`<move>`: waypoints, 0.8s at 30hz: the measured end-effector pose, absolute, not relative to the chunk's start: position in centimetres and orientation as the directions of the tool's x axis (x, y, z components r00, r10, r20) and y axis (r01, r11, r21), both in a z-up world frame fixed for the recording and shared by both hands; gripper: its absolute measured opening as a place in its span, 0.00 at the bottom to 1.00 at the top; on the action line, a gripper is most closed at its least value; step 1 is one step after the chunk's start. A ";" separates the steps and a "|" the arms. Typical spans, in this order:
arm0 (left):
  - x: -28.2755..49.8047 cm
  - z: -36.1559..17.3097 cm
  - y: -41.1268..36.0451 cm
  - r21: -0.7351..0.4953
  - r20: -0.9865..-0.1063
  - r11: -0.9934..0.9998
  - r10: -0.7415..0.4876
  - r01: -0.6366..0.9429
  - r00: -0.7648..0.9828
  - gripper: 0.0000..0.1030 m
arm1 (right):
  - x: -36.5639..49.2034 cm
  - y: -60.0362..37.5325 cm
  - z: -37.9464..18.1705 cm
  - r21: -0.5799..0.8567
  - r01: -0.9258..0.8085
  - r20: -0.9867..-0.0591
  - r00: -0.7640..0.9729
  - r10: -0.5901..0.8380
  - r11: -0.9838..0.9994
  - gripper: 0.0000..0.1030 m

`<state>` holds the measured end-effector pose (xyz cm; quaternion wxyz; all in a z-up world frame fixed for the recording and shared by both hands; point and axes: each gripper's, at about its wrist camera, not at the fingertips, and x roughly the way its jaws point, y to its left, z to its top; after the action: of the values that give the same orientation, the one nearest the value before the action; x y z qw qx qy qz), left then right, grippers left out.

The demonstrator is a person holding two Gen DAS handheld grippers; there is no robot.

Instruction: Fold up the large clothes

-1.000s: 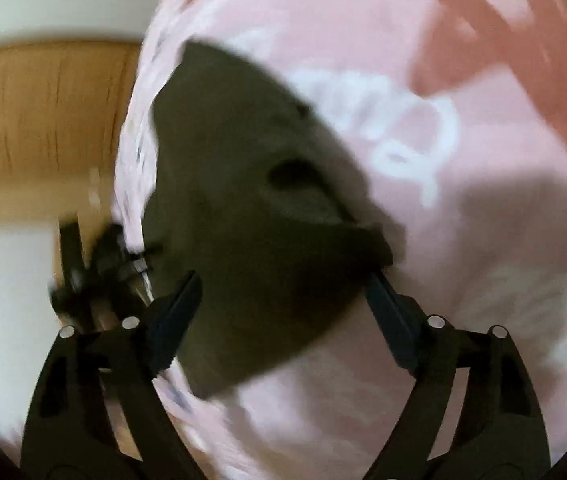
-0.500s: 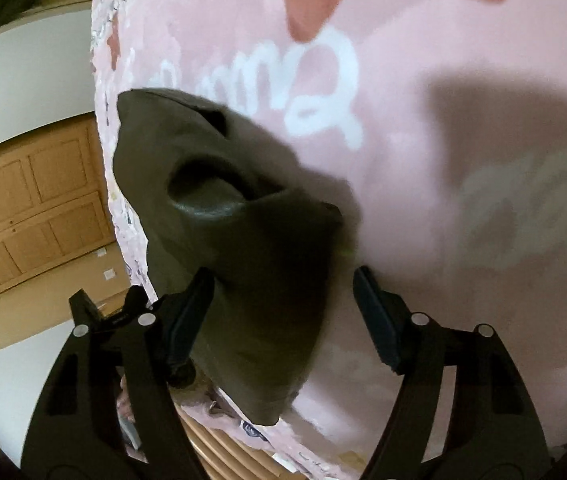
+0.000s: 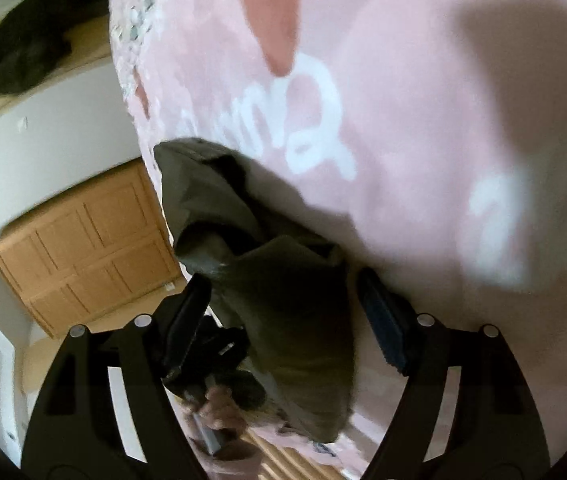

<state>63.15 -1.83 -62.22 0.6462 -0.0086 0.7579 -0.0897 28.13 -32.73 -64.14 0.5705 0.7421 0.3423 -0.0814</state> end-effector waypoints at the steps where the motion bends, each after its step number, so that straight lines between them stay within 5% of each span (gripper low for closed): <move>1: 63.3 -62.4 -1.7 -0.149 -0.977 0.983 -0.130 0.108 -0.167 0.01 | 28.5 -32.7 -64.0 0.791 0.608 -0.527 0.734 0.428 -0.068 0.73; 5: 64.0 -62.3 -1.6 -0.162 -0.974 0.981 -0.141 0.107 -0.180 0.01 | 31.9 -32.2 -64.8 0.820 0.572 -0.493 0.692 0.528 0.015 0.72; 8: 65.3 -61.9 -0.9 -0.176 -0.969 0.979 -0.153 0.104 -0.193 0.01 | 34.1 -31.7 -65.2 0.785 0.614 -0.558 0.637 0.532 0.089 0.66; 12: 66.5 -58.2 1.5 -0.243 -0.963 0.969 -0.236 0.039 -0.129 0.01 | 33.9 -31.7 -64.5 0.798 0.594 -0.545 0.642 0.540 0.100 0.34; 15: 67.0 -58.2 2.1 -0.300 -0.942 0.954 -0.300 -0.028 -0.153 0.01 | 34.2 -31.4 -63.0 0.805 0.570 -0.559 0.633 0.535 0.167 0.26; 19: 67.0 -61.5 1.2 -0.173 -0.978 0.984 -0.167 0.043 -0.129 0.01 | 35.1 -30.9 -60.5 0.787 0.559 -0.603 0.606 0.519 0.262 0.22; 24: 68.0 -63.0 1.1 -0.176 -0.975 0.984 -0.170 0.026 -0.145 0.00 | 36.9 -29.3 -56.0 0.774 0.465 -0.633 0.584 0.509 0.429 0.21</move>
<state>68.00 1.11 -63.01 0.6521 -0.0479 0.7529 -0.0753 36.87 -29.27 -56.04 0.7119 0.5340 0.4559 0.0152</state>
